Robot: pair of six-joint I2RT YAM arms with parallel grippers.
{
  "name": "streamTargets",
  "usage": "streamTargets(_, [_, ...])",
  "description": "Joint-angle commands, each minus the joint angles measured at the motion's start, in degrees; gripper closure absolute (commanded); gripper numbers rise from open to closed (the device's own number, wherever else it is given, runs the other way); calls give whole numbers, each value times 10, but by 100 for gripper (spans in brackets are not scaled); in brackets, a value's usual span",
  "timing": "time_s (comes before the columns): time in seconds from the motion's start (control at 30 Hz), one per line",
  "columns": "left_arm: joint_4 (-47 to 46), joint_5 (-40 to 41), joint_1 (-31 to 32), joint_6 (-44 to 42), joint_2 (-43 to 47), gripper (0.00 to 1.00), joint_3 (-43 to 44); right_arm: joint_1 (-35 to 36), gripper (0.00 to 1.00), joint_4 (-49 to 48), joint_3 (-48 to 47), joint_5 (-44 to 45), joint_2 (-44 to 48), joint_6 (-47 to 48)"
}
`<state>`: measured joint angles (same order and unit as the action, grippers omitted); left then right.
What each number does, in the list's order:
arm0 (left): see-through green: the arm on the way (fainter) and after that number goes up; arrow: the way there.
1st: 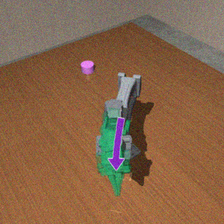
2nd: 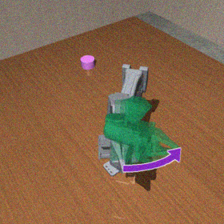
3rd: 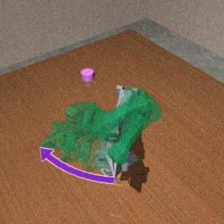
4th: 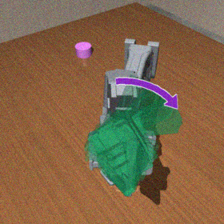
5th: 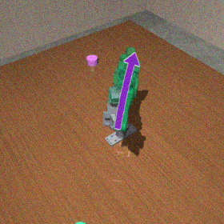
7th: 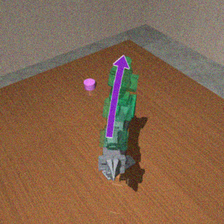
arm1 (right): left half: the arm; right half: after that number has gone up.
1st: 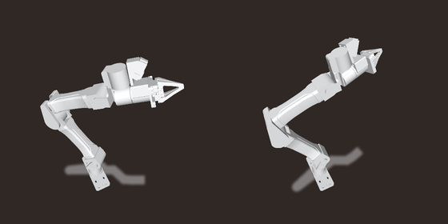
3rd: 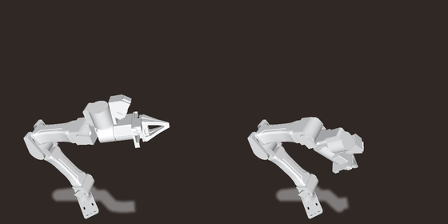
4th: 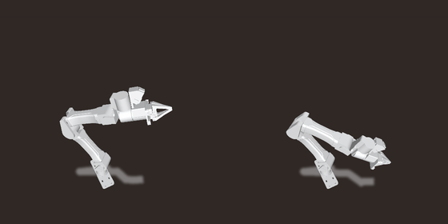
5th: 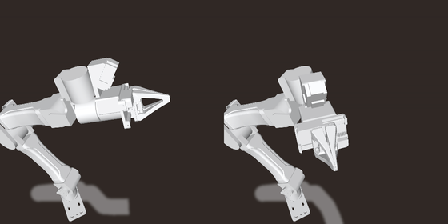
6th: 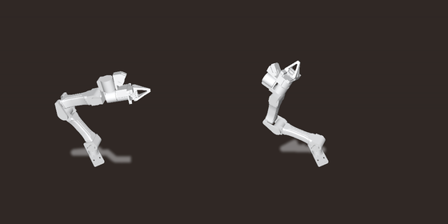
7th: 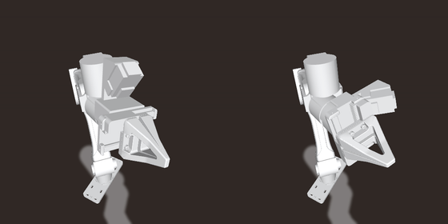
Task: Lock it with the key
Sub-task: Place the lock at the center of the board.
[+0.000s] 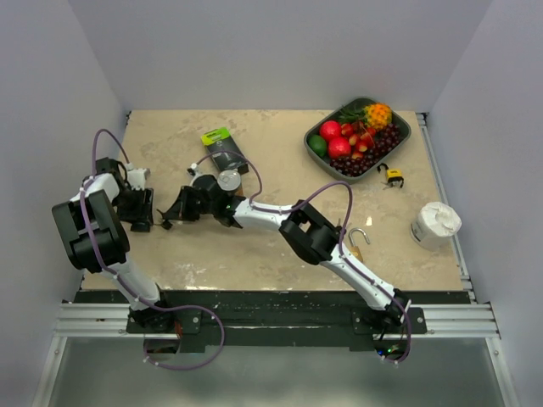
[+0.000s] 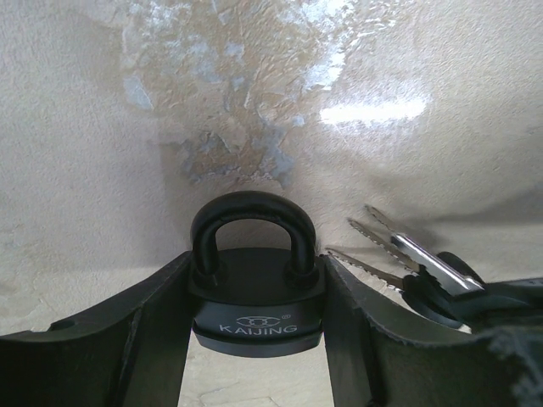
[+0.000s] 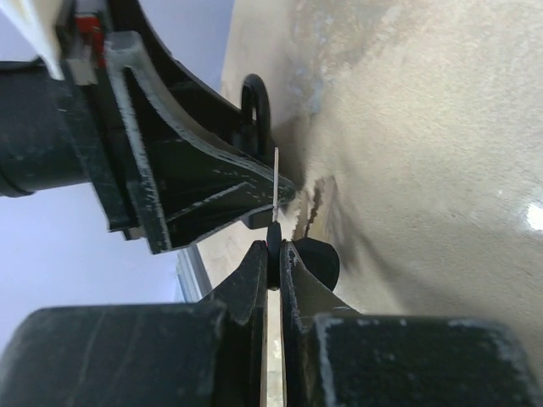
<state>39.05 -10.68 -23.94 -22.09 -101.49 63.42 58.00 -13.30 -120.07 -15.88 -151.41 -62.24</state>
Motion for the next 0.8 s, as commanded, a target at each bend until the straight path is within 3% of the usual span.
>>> streamTargets(0.0, [0,-35,9,1,-10,99,-18,1,96,18,-22,22,-5,6])
streamTargets(0.1, [-6,-27,9,6,-7,96,-16,1,94,26,-21,28,-4,5])
streamTargets(0.13, [-6,-25,9,6,-7,95,-15,1,90,25,-20,27,-1,7])
streamTargets(0.17, [-5,-22,9,9,-7,93,-13,1,79,27,-17,27,0,7])
streamTargets(0.33, [-6,-18,7,16,-5,76,-8,1,63,11,1,23,13,15])
streamTargets(0.6, [15,-36,2,12,26,27,28,6,40,-37,38,14,53,52])
streamTargets(0.7, [31,-36,2,11,38,22,52,7,29,-55,54,12,74,55])
streamTargets(0.73, [37,-39,1,12,40,5,60,6,25,-59,58,12,79,55])
streamTargets(0.77, [43,-39,1,11,42,3,75,7,24,-64,66,9,83,56])
